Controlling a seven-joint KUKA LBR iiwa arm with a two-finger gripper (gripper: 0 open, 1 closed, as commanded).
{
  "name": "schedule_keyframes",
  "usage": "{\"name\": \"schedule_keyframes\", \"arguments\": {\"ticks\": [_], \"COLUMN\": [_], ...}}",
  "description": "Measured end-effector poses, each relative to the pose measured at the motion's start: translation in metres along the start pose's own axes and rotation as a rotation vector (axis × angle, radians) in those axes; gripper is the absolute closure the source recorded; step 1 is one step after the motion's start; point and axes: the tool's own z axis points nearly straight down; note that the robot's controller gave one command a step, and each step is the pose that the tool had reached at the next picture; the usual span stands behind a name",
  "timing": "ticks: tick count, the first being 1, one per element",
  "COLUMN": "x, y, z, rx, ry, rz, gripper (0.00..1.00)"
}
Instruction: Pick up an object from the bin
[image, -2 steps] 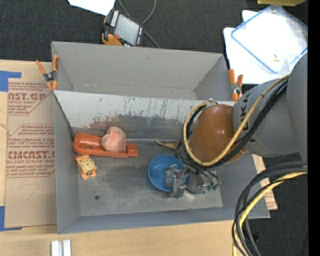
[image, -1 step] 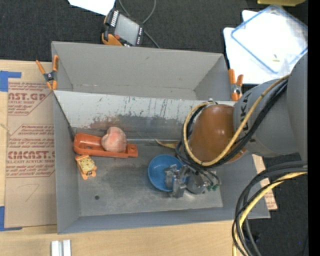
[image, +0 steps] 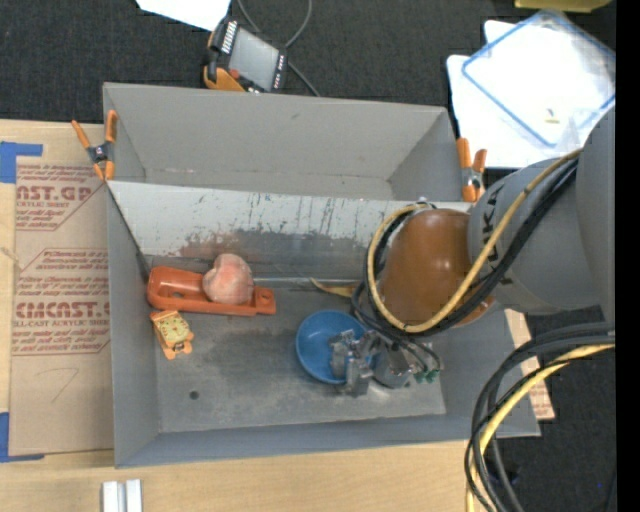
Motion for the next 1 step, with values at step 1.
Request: {"name": "schedule_keyframes", "arguments": {"ticks": [1], "x": [0.0274], "y": [-0.0103], "z": [0.0095], "rx": [-0.002], "ry": [-0.003], "rz": [-0.272], "gripper": [1.0]}}
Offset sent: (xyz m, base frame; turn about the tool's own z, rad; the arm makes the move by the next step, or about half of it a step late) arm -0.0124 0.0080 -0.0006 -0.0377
